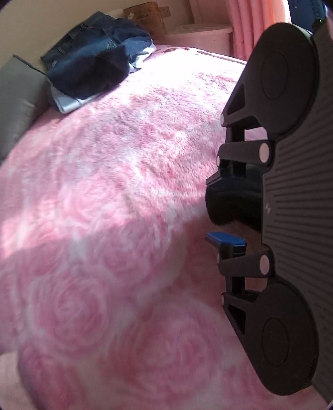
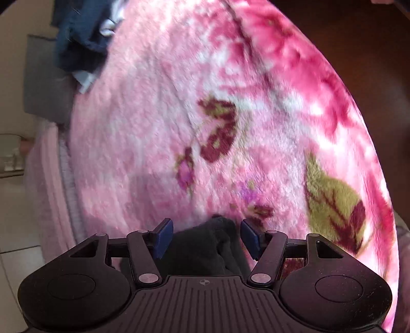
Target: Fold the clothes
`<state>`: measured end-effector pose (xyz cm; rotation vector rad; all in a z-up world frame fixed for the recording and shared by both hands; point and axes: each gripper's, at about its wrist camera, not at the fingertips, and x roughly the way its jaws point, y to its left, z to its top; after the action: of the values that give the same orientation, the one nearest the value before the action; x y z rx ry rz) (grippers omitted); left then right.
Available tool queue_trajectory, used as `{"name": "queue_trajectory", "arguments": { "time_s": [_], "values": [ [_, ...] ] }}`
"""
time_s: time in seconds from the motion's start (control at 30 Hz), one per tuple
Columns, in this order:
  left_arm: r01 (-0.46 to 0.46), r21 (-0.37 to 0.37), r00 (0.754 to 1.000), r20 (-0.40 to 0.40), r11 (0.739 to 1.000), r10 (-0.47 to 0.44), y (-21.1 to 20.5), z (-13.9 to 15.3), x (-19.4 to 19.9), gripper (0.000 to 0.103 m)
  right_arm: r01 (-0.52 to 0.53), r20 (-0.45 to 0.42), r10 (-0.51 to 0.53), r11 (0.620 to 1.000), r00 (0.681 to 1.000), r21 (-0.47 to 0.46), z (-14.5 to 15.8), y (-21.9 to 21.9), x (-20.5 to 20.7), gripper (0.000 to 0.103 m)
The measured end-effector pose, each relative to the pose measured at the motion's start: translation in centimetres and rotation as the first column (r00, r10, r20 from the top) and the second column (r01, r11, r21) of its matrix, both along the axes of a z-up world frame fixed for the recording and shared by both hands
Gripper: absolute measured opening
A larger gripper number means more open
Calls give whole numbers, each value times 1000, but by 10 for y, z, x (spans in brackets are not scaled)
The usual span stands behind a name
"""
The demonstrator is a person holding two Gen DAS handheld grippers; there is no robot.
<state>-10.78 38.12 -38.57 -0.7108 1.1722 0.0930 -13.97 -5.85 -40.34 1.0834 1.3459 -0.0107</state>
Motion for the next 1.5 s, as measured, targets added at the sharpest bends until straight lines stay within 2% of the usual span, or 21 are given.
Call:
{"name": "queue_trajectory", "arguments": {
  "time_s": [0.03,0.1,0.13,0.17,0.23,0.33,0.4,0.47,0.6,0.67,0.77,0.83,0.9,1.03,1.1,1.13,1.2,1.27,1.37,1.43,1.5],
  "values": [
    [14,-15,1000,-17,1000,-14,-2,-6,8,33,-6,-21,6,1000,1000,-2,-4,3,1,62],
    [56,-1,998,-37,998,-56,-10,-12,17,33,-18,-37,19,1000,999,9,-8,9,4,60],
    [73,16,997,-38,997,-72,-13,-14,19,31,-27,-38,27,1000,999,6,-8,10,6,50],
    [89,33,995,-39,995,-88,-16,-15,21,21,-37,-42,37,999,998,-12,-5,10,7,46],
    [23,2,1000,-6,1000,-23,-11,-17,12,17,-61,-26,60,998,998,-31,-2,11,5,36],
    [-95,-64,994,47,993,99,-1,-20,-5,15,-41,2,41,999,999,-24,2,6,-5,29],
    [-215,-160,972,62,964,227,10,-32,-21,15,-10,14,10,1000,1000,-22,2,3,-13,28],
    [-303,-248,945,48,920,324,19,-50,-33,15,14,18,-13,1000,1000,-27,-1,5,-15,27],
    [-249,-259,960,63,933,274,22,-55,-26,17,25,22,-25,1000,999,-7,-10,6,-11,31],
    [-173,-204,974,111,963,198,20,-37,-25,20,6,49,-6,1000,999,0,-8,3,-10,34],
    [-118,-140,978,153,983,139,27,-7,-48,20,-15,130,18,1000,991,-26,8,-7,-13,35],
    [-84,-110,981,165,990,102,29,7,-68,27,-50,202,66,995,977,-83,25,-10,-18,43],
    [-49,-103,985,158,993,65,26,14,-93,32,-91,231,108,992,967,-85,33,-11,-26,47],
    [-7,-143,994,110,990,22,15,-3,-126,32,-152,240,159,987,958,-50,34,-3,-44,47],
    [-18,-179,994,106,984,38,11,-16,-132,23,-175,258,187,982,948,-68,31,5,-49,47],
    [-32,-189,992,115,982,54,10,-19,-134,15,-186,271,201,979,941,-77,29,8,-51,44],
    [-60,-188,986,143,980,87,11,-21,-138,9,-213,286,235,971,929,-107,25,15,-53,8],
    [-68,-146,980,178,987,93,11,-17,-145,8,-211,309,244,968,919,-135,27,17,-55,7],
    [-73,-121,974,206,990,97,13,-18,-150,9,-206,330,260,960,907,-190,28,21,-60,4],
    [-37,-58,983,178,998,47,4,-26,-144,10,-212,332,283,949,900,-235,25,26,-61,4],
    [5,12,986,167,1000,-7,-4,-19,-137,12,-231,318,309,938,896,-260,19,32,-57,7]
  ]
}}
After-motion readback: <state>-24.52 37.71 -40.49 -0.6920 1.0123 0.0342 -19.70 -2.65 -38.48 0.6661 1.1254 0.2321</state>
